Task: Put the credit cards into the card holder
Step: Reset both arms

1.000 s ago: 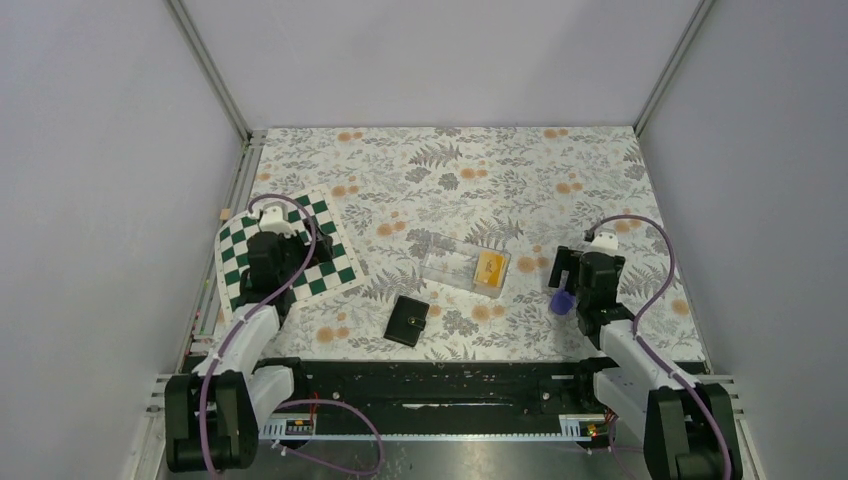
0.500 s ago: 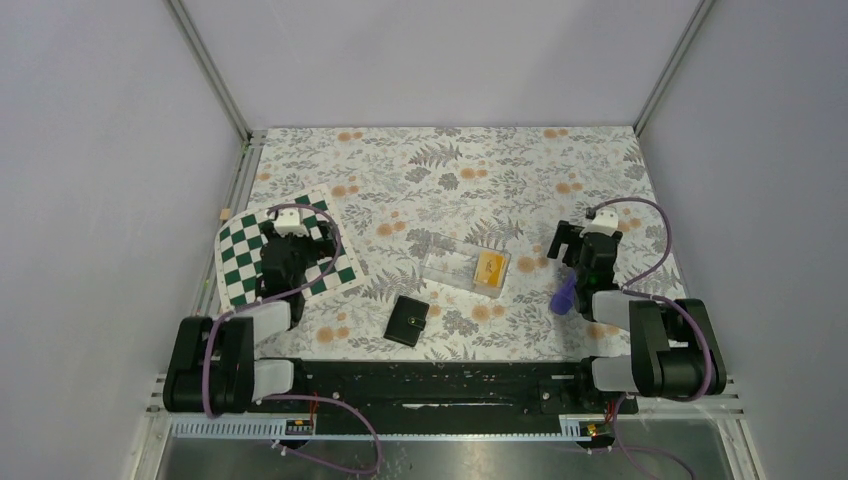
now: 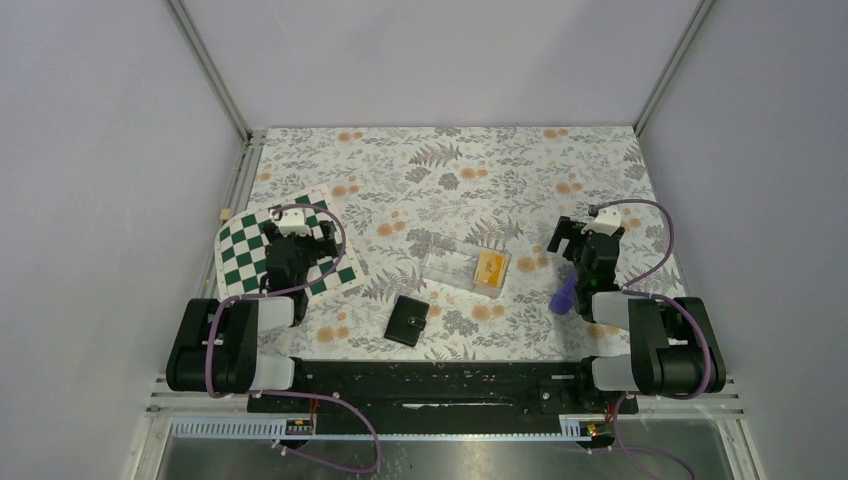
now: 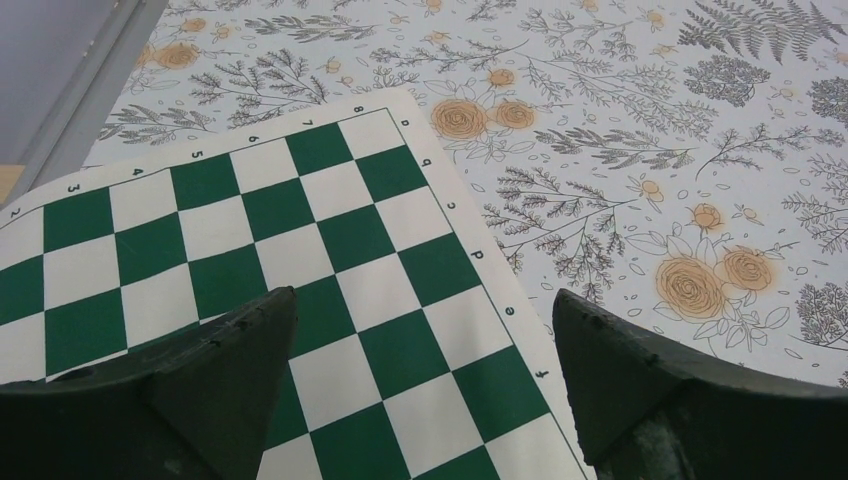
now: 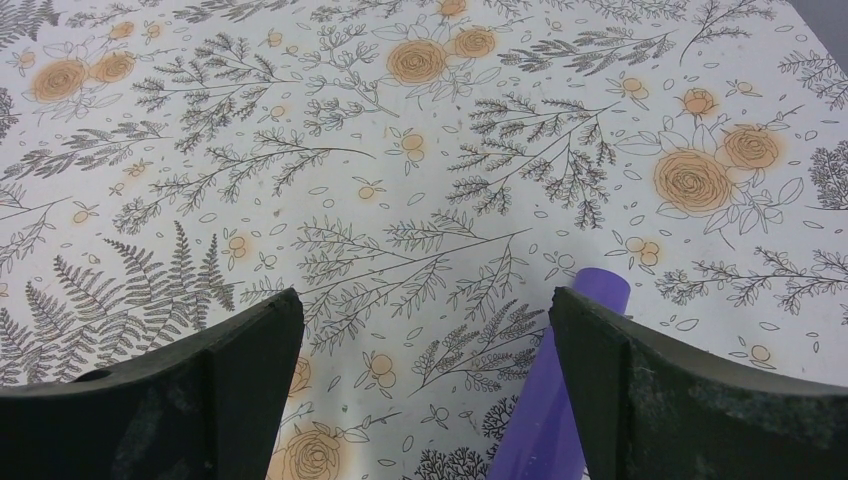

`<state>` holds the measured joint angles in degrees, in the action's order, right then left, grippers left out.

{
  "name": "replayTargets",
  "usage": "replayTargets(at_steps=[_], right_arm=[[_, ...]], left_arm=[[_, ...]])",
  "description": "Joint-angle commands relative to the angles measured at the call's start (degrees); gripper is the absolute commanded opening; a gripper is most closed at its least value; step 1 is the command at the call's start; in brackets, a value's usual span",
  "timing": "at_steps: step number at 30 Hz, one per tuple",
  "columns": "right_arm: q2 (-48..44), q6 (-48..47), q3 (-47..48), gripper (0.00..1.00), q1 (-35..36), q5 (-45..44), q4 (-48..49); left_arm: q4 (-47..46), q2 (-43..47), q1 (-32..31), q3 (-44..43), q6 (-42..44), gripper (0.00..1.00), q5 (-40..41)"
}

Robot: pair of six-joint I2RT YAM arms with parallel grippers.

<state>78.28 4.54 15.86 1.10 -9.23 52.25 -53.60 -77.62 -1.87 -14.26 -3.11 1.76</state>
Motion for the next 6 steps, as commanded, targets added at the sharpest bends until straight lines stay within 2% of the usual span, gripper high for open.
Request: replayTargets(at_steps=[1, 6], right_arm=[[-0.59, -0.78, -0.21, 1.00, -0.27, 0.44, 4.18], [-0.63, -0.84, -0.26, 1.00, -0.30, 0.44, 4.17]], left_arm=[[-4.39, 0.46, -0.24, -0.85, 1.04, 0.99, 0.72], [-4.24, 0.45, -0.24, -0.95, 1.02, 0.99, 0.48]])
